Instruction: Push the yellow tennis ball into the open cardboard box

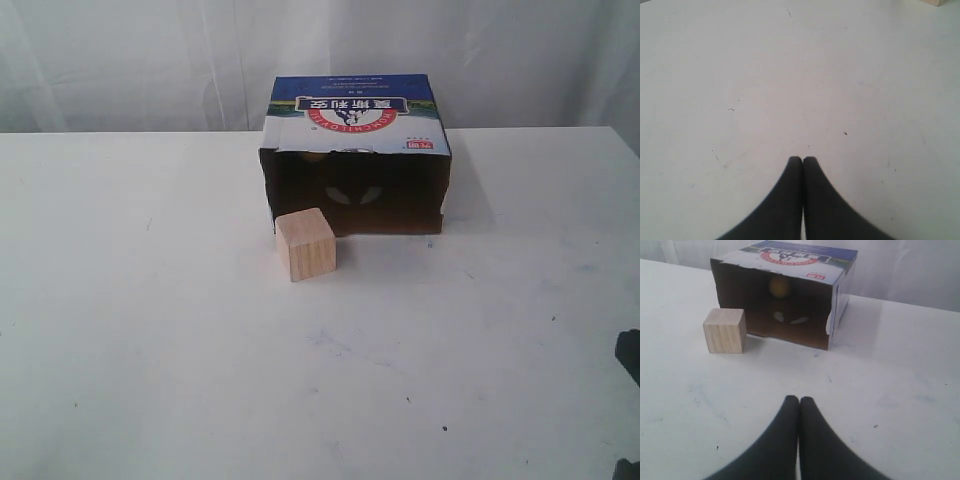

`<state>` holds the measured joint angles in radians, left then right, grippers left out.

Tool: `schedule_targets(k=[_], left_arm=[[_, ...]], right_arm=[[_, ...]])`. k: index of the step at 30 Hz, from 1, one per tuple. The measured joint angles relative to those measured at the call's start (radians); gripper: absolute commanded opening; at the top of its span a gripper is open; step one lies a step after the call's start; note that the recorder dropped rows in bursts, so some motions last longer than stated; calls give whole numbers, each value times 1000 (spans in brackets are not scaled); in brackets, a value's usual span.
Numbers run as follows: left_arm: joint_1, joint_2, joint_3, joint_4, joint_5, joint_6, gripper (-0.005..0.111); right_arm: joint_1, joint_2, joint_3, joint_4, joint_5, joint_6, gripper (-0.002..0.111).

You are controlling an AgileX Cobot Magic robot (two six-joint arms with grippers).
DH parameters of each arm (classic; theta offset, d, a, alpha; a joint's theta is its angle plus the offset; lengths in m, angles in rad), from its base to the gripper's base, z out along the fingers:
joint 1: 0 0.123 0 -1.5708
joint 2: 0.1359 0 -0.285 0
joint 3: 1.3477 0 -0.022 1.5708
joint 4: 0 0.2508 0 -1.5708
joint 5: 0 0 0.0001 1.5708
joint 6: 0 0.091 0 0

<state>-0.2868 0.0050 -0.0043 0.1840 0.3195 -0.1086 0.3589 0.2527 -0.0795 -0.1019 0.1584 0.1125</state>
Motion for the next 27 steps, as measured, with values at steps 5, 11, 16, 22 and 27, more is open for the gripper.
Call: schedule_targets(k=[5,11,16,22,27], left_arm=[[0,0,0,0,0,0,0],[0,0,0,0,0,0,0],[0,0,0,0,0,0,0],[0,0,0,0,0,0,0],[0,0,0,0,0,0,0]], right_arm=[[-5,-93,66,0,-8,0,0],[-5,-198,74,0,12,0,0],[-5,-245,74,0,24,0,0],[-5,-246,74,0,28,0,0],[-5,-246,74,0,30,0,0]])
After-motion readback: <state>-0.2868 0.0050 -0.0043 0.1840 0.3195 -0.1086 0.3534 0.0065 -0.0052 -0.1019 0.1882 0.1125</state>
